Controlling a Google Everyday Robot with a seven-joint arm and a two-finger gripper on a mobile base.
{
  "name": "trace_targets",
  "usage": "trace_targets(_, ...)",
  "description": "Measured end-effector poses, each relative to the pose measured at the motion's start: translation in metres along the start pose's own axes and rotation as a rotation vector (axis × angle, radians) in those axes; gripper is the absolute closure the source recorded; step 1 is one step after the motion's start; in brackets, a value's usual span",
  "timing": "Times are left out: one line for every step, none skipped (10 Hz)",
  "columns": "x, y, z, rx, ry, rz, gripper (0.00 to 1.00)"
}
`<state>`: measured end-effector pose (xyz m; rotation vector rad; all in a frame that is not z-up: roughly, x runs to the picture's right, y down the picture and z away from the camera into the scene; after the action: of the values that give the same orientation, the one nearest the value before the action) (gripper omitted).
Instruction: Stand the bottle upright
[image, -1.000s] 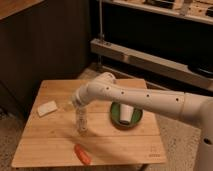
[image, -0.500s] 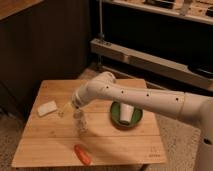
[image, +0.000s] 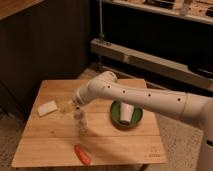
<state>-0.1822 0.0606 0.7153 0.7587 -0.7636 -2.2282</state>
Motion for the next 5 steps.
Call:
trace_targets(0.0001,0.0001,-0.0007,-0.001,0.0,0.0,0.3)
trace_targets(0.0013,0.0005,-0.0025,-0.002,0.001,0.001,0.3)
trace_targets(0.0017,0.0007,-0.0037,-0.003,0.002,0.0,0.3)
trace_targets(0.0015,0.0011,-0.0046,-0.003,0.002,0.002,0.3)
trace_targets(0.0017,0.0017,-0.0054,-0.005,-0.001,0.003,0.3)
